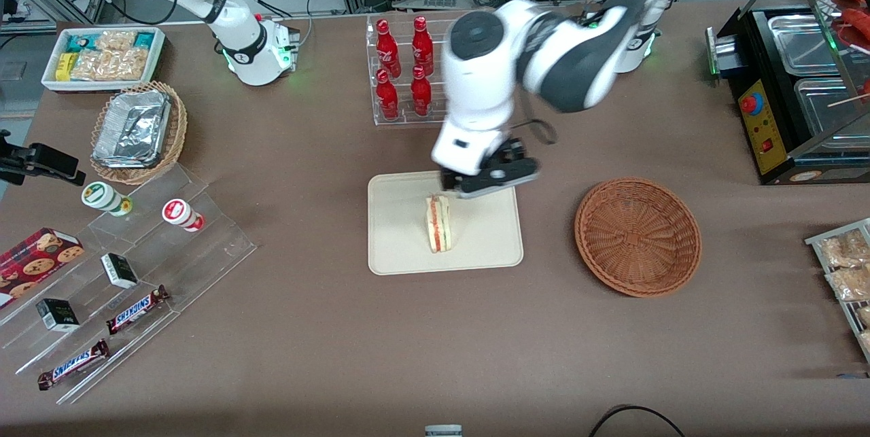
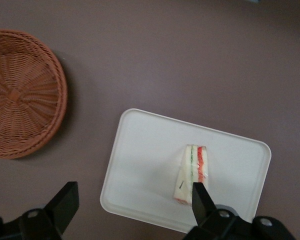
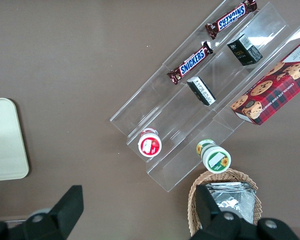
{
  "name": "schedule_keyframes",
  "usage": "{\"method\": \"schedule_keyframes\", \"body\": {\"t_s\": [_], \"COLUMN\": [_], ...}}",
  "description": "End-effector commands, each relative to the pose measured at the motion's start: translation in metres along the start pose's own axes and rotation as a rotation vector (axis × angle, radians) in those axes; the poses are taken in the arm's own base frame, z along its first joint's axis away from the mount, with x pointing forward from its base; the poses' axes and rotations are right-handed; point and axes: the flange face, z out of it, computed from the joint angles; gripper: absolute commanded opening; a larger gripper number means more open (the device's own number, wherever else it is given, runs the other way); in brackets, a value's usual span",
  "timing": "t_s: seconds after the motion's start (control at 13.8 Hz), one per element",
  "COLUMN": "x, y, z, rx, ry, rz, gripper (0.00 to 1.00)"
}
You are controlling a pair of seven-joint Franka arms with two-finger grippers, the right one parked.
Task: Place sandwich from basket to tray
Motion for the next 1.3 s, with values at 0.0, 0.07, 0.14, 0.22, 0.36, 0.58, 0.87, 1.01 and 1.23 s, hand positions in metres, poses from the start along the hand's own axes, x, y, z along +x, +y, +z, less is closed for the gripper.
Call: {"method": "schedule_keyframes", "body": {"t_s": [0.0,0.07,0.14,0.22,0.36,0.58,0.87,1.01,1.23], "x": [0.046,0.06,0.07,0.083,0.094,0.098,0.106,0.112,0.135], "y": [-0.076,-0.097,-0.115,-0.142,-0.183,-0.248,-0.304,-0.32,-0.34], "z": [-0.031,-0.037,-0.04,-0.041,-0.047,-0.056,-0.066,-0.073,-0.075], "rx": [0.014,0.018,0.022,0.035,0.033,0.033,0.01,-0.022,-0.035], "ry": [-0.067,-0.081,-0.08,-0.089,-0.1,-0.109,-0.128,-0.13,-0.122], "rz": [0.009,0.013,0.024,0.049,0.107,0.185,0.267,0.281,0.245], "gripper": [1.0,1.0,1.0,1.0,1.0,1.0,1.0,1.0,1.0]}}
